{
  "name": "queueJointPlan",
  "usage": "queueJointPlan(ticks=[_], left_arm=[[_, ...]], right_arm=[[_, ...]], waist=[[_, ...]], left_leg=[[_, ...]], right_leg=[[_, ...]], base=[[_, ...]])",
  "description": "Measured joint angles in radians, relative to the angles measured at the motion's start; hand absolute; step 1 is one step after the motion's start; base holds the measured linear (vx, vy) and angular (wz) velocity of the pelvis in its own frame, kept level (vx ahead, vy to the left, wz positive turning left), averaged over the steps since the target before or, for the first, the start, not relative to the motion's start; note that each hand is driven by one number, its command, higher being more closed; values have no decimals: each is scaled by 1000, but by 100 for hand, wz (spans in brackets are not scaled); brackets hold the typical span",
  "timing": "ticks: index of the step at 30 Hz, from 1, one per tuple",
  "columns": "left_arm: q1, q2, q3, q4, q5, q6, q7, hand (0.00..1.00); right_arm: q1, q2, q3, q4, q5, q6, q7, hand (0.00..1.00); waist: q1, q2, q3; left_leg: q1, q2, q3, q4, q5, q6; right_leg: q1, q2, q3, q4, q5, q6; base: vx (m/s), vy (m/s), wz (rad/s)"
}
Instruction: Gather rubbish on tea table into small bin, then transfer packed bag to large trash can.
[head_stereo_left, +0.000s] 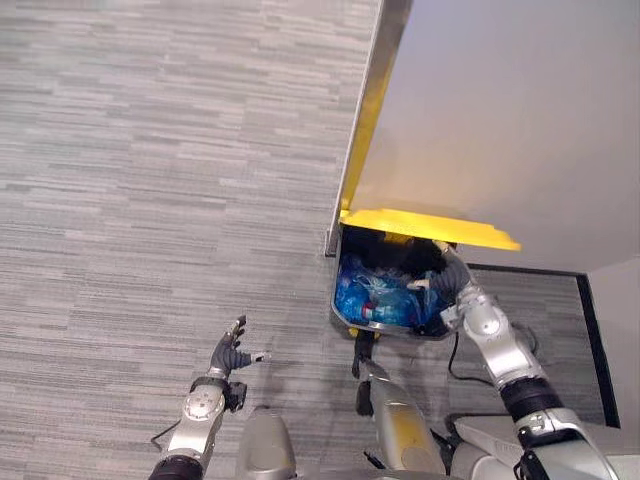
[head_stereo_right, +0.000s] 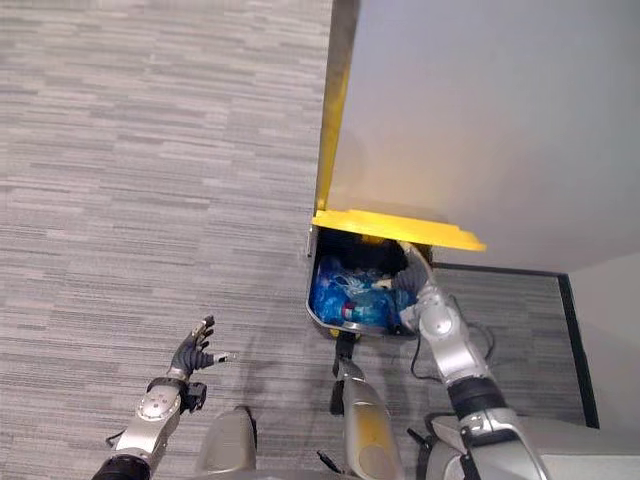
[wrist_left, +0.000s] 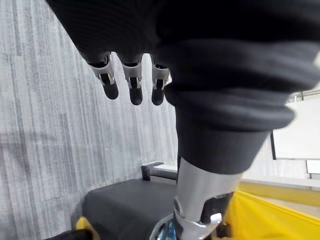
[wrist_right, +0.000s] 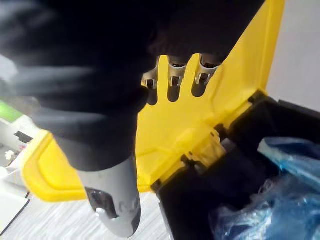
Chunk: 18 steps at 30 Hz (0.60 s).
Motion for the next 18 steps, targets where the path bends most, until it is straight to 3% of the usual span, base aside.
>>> queueJointPlan(ticks=[5,6,7,8,10,11,12,13,14,15,16,17,18], left_arm=[[36,5,3,45,56,8,3,0],[40,2,12,46,58,8,3,0],[47,-17,39,48,68,8,6,0],[51,-32,64,57,69,9,9,0],[62,-35,70,68,69,22,10,0],[75,-36,66,67,75,24,11,0],[89,-42,64,49,78,27,13,0],[85,-42,67,47,78,31,14,0],[85,-79,70,46,78,40,17,0],[90,-114,77,34,78,37,19,0],[88,-126,72,35,78,39,19,0],[83,-134,70,38,78,39,20,0],[78,-154,67,42,78,42,20,0]], right_arm=[[140,91,-45,-3,1,-2,4,0],[157,97,-50,-4,4,-2,4,0],[188,114,-64,-12,25,-2,6,0],[216,127,-65,-20,48,-5,11,0],[282,154,-86,-28,60,-10,13,0],[328,177,-106,-29,71,-12,14,0],[380,198,-118,-29,87,-16,15,0],[397,204,-127,-28,88,-19,16,0],[415,210,-147,-20,97,-19,15,0],[421,215,-153,-16,103,-21,14,0],[433,219,-154,-8,113,-24,14,0],[435,222,-155,24,121,-25,13,0],[420,220,-165,86,129,-23,13,0]], waist=[[-6,-15,-5],[-11,-20,-8],[-9,-10,-7],[-13,-27,-18],[-17,-30,-23],[-17,-41,-41],[-14,-61,-62],[-18,-74,-72],[-9,-39,-94],[-13,-26,-114],[-19,-39,-123],[-14,-47,-129],[-17,-15,-141]], left_leg=[[-14,-15,24,117,-39,17],[-17,-16,33,116,-36,23],[-17,4,75,82,-13,32],[-15,12,104,65,6,34],[12,18,122,28,29,28],[24,18,129,4,43,23],[25,16,144,-6,48,14],[18,14,147,-5,49,12],[6,39,159,-43,76,5],[13,61,201,-107,123,-8],[28,34,209,-123,136,-9],[42,15,225,-143,151,-14],[46,34,229,-174,180,-17]], right_leg=[[16,-15,27,-5,8,32],[15,-19,18,-11,-14,61],[-33,-28,-3,65,-97,76],[-124,-44,-7,323,-124,-16],[-132,-59,-24,597,-202,-52],[-97,-68,-23,689,-238,-41],[-50,-69,0,697,-336,4],[-45,-60,-4,666,-341,11],[-4,-4,-1,517,-342,12],[18,-7,-6,524,-394,-23],[46,-45,0,552,-444,-30],[75,-37,17,484,-463,-37],[88,-10,14,435,-425,-42]], base=[[-134,45,-15],[-211,64,-34],[-241,28,-62],[-227,-6,-66],[-125,-23,-37],[-37,-114,-30],[0,-134,-26],[-8,-155,-45],[-3,-200,-59],[-5,-188,-54],[29,-173,-41],[-6,-93,-18],[-34,-88,-28]])
